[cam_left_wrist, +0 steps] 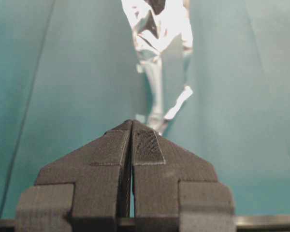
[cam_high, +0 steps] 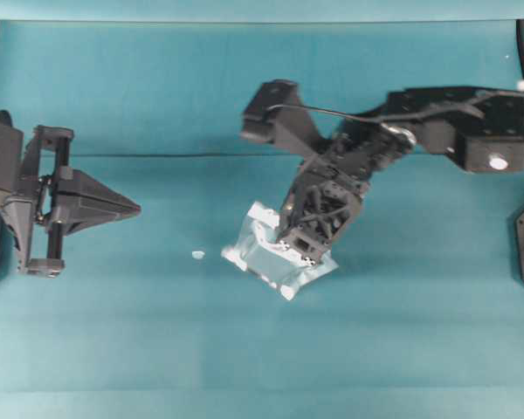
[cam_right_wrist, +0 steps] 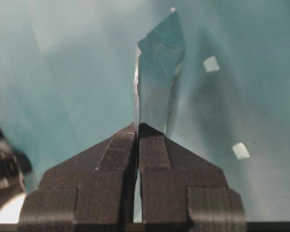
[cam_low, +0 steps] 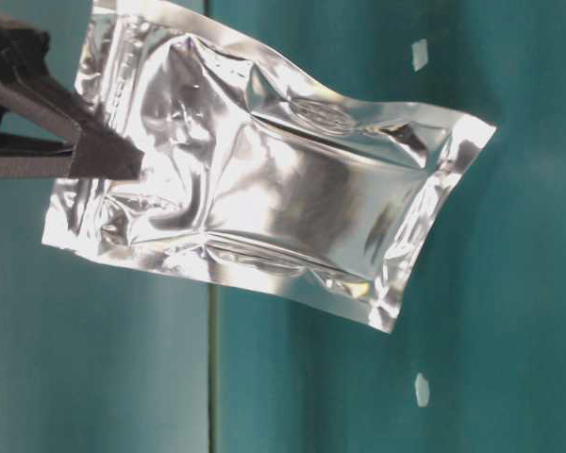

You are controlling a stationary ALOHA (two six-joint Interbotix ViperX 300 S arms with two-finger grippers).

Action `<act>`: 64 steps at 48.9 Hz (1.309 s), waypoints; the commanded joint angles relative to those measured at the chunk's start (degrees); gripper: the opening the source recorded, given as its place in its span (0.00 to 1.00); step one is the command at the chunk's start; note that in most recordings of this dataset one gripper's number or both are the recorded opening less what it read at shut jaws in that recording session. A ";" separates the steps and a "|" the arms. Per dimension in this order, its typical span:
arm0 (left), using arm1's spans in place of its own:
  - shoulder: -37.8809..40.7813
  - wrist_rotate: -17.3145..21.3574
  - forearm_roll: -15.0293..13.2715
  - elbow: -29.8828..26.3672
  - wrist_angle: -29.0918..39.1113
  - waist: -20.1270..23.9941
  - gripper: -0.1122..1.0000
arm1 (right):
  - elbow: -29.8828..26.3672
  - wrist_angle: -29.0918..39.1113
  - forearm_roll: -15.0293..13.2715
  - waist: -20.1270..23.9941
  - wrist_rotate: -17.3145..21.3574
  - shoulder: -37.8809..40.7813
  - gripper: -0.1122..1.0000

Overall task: Hand over the silver zip bag and make it stand upright.
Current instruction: 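Lift the bag with the right gripper and rotate it upright toward center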

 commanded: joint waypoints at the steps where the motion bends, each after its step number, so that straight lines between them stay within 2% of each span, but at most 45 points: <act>1: -0.09 0.09 0.18 -0.53 -0.09 -0.09 0.03 | -4.66 3.87 0.09 -0.18 -3.08 0.53 0.14; 6: -0.09 0.09 0.18 -0.44 -0.18 -0.09 0.03 | -8.17 8.70 -1.23 -0.26 -5.98 2.46 0.14; 13: -0.09 0.09 0.26 -0.35 -0.18 -0.09 0.03 | -12.13 13.80 -6.33 -0.26 -8.00 4.39 0.14; 19: -0.09 0.09 0.18 -0.35 -0.18 -0.09 0.03 | -14.15 15.47 -10.55 -0.18 -10.37 5.36 0.14; 26: -0.09 0.18 0.18 -0.26 -0.18 -0.09 0.03 | -14.50 15.38 -13.18 -0.26 -13.80 5.71 0.14; 41: -0.09 0.18 0.18 -0.35 -0.18 0.00 0.03 | -14.85 14.77 -13.71 -0.26 -18.28 8.17 0.14; 64: 0.26 0.26 0.18 -0.18 -0.09 0.00 0.03 | -18.46 14.33 -13.71 1.49 -18.19 10.63 0.14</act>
